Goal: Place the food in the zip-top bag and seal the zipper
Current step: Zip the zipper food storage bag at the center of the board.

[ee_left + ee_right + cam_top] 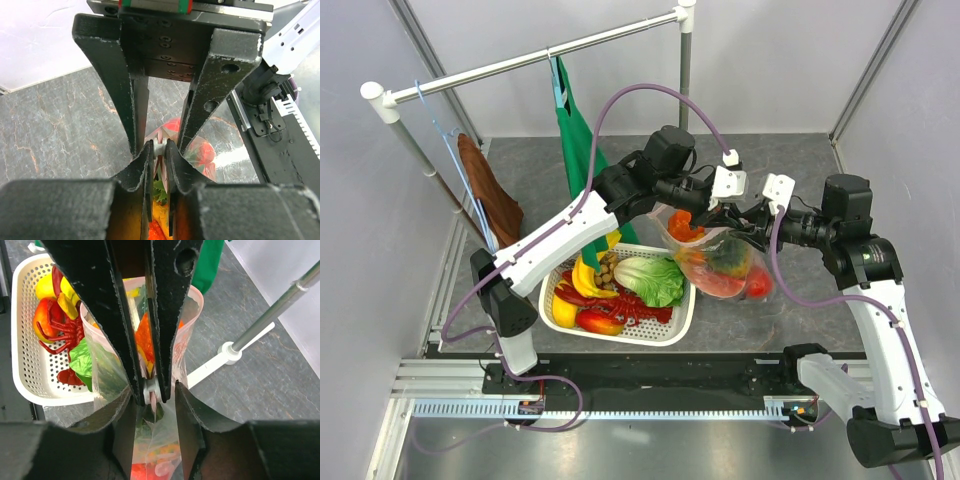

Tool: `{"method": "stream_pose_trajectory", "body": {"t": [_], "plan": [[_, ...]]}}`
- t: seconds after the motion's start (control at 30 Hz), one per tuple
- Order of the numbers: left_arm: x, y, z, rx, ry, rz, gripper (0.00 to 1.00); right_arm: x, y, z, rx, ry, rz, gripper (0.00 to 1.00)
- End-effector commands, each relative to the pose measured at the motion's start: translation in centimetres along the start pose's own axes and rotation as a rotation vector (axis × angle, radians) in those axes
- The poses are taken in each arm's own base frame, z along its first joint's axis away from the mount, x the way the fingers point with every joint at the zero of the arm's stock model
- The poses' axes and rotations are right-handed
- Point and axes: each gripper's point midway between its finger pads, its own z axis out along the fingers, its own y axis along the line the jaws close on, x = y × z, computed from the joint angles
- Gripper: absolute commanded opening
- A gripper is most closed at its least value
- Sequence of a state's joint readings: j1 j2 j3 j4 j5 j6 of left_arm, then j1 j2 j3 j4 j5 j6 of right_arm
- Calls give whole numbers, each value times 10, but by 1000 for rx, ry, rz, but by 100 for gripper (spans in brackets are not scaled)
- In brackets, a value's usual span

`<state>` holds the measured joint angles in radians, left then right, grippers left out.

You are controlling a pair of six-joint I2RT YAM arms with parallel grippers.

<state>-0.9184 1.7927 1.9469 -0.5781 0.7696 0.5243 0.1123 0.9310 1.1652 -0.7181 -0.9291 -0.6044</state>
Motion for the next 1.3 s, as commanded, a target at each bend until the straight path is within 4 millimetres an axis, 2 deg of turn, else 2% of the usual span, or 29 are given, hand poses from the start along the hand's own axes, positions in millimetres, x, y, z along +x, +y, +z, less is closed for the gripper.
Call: {"method": "stream_pose_trajectory", "body": {"t": [0.0, 0.07, 0.17, 0.3, 0.4, 0.47, 0.5, 0.53, 0.73, 0.83, 0.87, 0.9, 1.03, 1.1, 1.27], "plan": [[-38, -7, -13, 10, -94, 86, 2, 6, -7, -2, 45, 29, -14, 45], [-39, -8, -14, 11, -94, 90, 2, 6, -7, -1, 42, 28, -8, 45], [-38, -9, -14, 17, -95, 85, 2, 2, -6, 0, 34, 9, -7, 40], [-38, -7, -15, 10, -95, 80, 2, 6, -3, 1, 18, 9, 0, 27], [-39, -3, -18, 3, -104, 67, 2, 10, -1, 0, 30, 15, -13, 28], [-38, -3, -18, 5, -102, 72, 2, 9, -1, -1, 33, 12, -18, 19], [-38, -4, -18, 7, -103, 73, 2, 8, -1, -1, 33, 12, -21, 8], [-38, -5, -18, 11, -104, 72, 2, 8, -2, -1, 36, 10, -23, 2], [-33, -6, -24, 8, -95, 68, 4, 8, -7, -3, 67, 23, -12, 0], [-34, -7, -27, 14, -102, 60, 4, 10, -7, -3, 72, 31, -9, 32], [-35, -7, -27, 17, -106, 63, 3, 11, -7, -3, 69, 30, -6, 46], [-37, -9, -27, 29, -113, 63, 2, 12, -6, -2, 64, 29, 0, 50], [-42, -10, -27, 41, -128, 56, 2, 12, -5, 0, 55, 22, 5, 54], [-41, -10, -27, 42, -126, 55, 2, 9, -6, 0, 56, 15, -3, 50], [-41, -11, -26, 49, -129, 48, 2, -2, -8, 2, 52, -36, 7, 48]]}}
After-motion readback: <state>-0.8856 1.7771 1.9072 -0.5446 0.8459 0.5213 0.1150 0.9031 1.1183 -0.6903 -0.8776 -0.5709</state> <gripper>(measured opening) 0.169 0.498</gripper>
